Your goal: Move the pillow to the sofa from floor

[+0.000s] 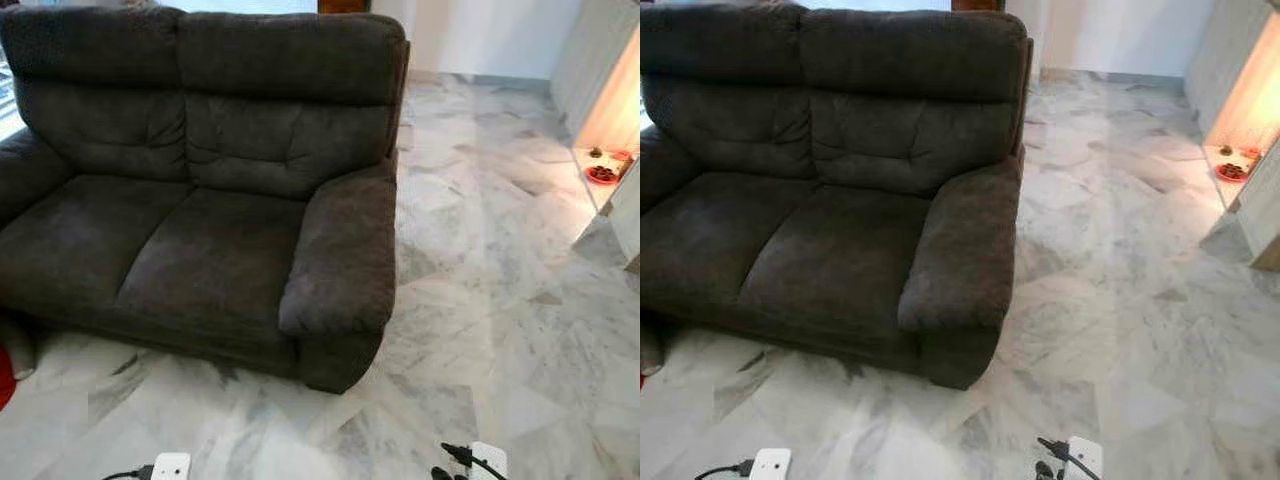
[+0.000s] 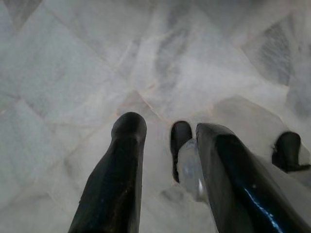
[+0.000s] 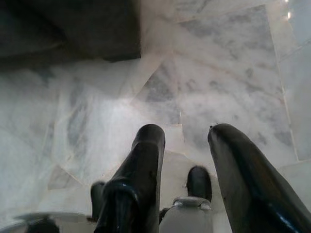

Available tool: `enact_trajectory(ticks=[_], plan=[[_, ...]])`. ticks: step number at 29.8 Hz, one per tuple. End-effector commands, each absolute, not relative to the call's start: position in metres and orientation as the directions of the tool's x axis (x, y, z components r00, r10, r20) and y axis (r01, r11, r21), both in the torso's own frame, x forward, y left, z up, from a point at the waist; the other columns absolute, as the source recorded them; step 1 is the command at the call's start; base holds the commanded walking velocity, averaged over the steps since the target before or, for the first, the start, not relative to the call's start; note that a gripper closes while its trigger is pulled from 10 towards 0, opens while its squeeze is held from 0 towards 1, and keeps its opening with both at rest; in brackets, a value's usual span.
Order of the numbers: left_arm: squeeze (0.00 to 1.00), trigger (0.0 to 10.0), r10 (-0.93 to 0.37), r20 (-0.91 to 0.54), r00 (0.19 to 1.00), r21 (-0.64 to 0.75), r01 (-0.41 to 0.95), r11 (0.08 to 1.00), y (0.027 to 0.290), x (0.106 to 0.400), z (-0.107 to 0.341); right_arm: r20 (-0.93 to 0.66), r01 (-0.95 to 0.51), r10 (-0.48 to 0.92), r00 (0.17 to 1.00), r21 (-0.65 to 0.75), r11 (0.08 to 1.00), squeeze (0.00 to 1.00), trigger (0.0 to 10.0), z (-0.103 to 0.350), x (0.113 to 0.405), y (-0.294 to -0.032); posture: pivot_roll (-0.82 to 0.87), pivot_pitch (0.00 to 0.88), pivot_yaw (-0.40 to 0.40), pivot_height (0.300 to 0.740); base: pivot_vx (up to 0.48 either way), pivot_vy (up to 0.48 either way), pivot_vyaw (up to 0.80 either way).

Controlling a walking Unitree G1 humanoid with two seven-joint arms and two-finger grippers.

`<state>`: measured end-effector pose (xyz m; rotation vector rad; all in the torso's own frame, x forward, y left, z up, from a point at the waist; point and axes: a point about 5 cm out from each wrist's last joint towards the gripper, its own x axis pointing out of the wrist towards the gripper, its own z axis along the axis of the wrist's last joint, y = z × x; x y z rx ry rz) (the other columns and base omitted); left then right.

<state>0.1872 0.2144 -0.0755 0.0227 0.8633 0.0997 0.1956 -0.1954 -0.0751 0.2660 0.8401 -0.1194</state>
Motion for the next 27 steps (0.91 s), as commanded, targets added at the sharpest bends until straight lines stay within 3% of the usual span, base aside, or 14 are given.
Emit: enact_trajectory(ticks=[1,27], plan=[[0.0,10.0,0.114,-0.786,0.608,0.065,-0.103,0.993,0.2207,0.1734,-0.0812,-0.749,0.204,0.016,0.662,0.201,0.958,0.0,10.0,-0.0754,0.1969,-0.1888,0.05,0.112,0.02,0.74,0.0,0.48,0.0],[0.0,10.0,0.122,-0.781,0.612,0.076,-0.1,0.992,0.2245,0.1774,-0.0787,-0.752,0.223,0.017,0.659,0.217,0.95,0.0,10.0,-0.0765,0.1961,-0.1852,0.09,0.112,0.027,0.74,0.0,0.48,0.0]])
